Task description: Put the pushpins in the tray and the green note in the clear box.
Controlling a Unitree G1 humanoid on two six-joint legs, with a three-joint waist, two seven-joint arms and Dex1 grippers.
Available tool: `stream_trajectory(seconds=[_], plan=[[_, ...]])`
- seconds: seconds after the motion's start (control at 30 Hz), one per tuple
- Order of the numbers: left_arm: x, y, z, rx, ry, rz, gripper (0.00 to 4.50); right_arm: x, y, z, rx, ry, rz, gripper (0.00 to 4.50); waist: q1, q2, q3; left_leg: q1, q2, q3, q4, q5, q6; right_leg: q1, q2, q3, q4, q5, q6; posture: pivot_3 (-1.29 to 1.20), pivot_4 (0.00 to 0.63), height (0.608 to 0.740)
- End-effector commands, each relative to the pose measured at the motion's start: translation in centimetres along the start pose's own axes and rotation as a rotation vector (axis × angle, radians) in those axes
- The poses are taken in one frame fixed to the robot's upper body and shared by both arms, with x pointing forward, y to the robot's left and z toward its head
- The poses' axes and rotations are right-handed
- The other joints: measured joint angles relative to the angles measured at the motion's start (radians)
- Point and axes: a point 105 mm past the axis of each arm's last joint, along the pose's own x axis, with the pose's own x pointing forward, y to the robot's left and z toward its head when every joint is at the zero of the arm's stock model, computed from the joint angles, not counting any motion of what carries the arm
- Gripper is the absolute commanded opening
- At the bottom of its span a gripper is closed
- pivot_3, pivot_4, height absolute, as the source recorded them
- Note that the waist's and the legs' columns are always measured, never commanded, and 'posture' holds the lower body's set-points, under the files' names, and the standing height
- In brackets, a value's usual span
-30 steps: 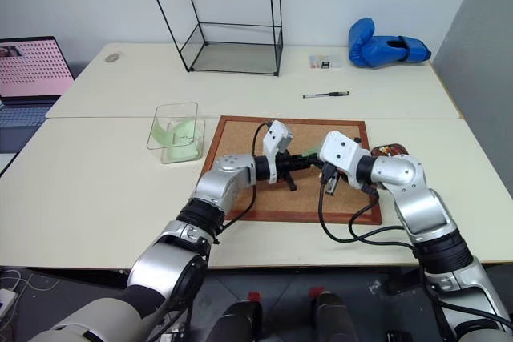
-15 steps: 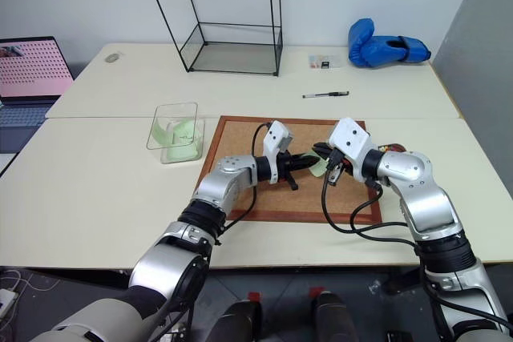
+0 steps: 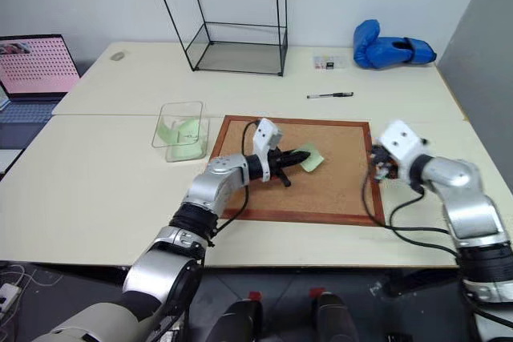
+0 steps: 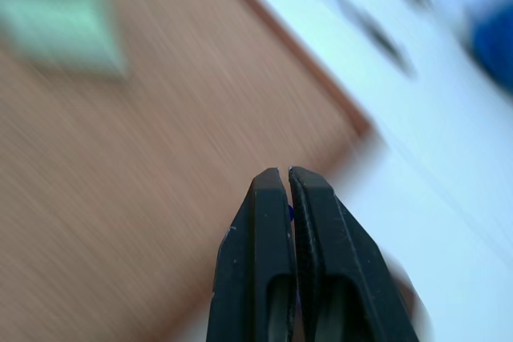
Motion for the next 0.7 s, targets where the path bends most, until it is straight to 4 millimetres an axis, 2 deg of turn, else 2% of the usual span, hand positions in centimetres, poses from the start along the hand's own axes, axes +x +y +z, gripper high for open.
stream_trajectory(seconds=[0.03, 0.13, 0.27, 0.33, 0.4, 0.47, 0.5, 0.7], plan=[[0.3, -0.8, 1.6, 0.03, -0.05, -0.019, 0.09, -0.1, -1.4, -0.6, -0.111, 0.022, -0.074, 0.0, -0.006, 0.0, 0.0, 0.0, 0.0, 0.0, 0.0, 0.0, 0.0, 0.0, 0.0, 0.0, 0.0, 0.0, 0.0, 0.0, 0.15, 0.74], [0.2, -0.8, 1.5, 0.032, -0.049, -0.012, 0.09, 0.2, -1.6, -1.6, -0.128, 0.048, -0.096, 0.0, -0.007, 0.0, 0.0, 0.001, 0.001, 0.0, 0.0, 0.0, 0.0, 0.0, 0.0, 0.0, 0.001, 0.0, 0.0, 0.0, 0.15, 0.74], [0.1, -0.7, 1.7, 0.035, -0.051, -0.006, 0.09, 1.1, -1.7, -1.9, -0.107, 0.041, -0.112, 0.0, -0.008, 0.0, 0.0, 0.001, 0.001, 0.001, 0.0, 0.0, 0.0, 0.0, 0.001, 0.001, 0.001, 0.0, 0.0, 0.0, 0.15, 0.74], [0.1, -0.7, 1.7, 0.036, -0.052, -0.005, 0.0, 1.4, -1.7, -1.9, -0.094, 0.036, -0.114, 0.5, -0.007, 0.0, 0.0, 0.001, 0.001, 0.001, 0.0, 0.0, 0.0, 0.0, 0.001, 0.001, 0.001, 0.0, 0.0, 0.0, 0.15, 0.74], [0.1, -0.7, 1.8, 0.037, -0.053, -0.004, 0.0, 1.6, -1.7, -1.9, -0.087, 0.035, -0.112, 0.74, -0.005, 0.0, 0.0, 0.001, 0.001, 0.0, 0.0, 0.0, 0.0, 0.0, 0.001, 0.0, 0.001, 0.0, 0.0, 0.0, 0.15, 0.74], [0.1, -0.7, 1.8, 0.037, -0.054, -0.003, 0.0, 1.8, -1.7, -1.8, -0.071, 0.03, -0.111, 1.33, -0.004, 0.0, 0.0, 0.001, 0.0, 0.0, 0.0, 0.0, 0.0, 0.0, 0.001, 0.0, 0.001, 0.0, 0.0, 0.0, 0.15, 0.74], [0.1, -0.7, 1.9, 0.038, -0.054, -0.003, 0.0, 1.8, -1.7, -1.8, -0.067, 0.028, -0.11, 1.47, -0.004, 0.0, 0.0, 0.001, 0.0, 0.0, 0.0, 0.0, 0.0, 0.0, 0.001, 0.0, 0.001, 0.0, 0.0, 0.0, 0.15, 0.74], [0.1, -0.6, 2.1, 0.041, -0.059, 0.001, 0.0, 1.9, -2.1, -1.4, -0.058, 0.014, -0.125, 2.97, -0.005, 0.0, 0.0, 0.001, 0.0, 0.0, 0.0, 0.0, 0.0, 0.0, 0.001, 0.001, 0.001, 0.0, 0.0, 0.0, 0.15, 0.74]])
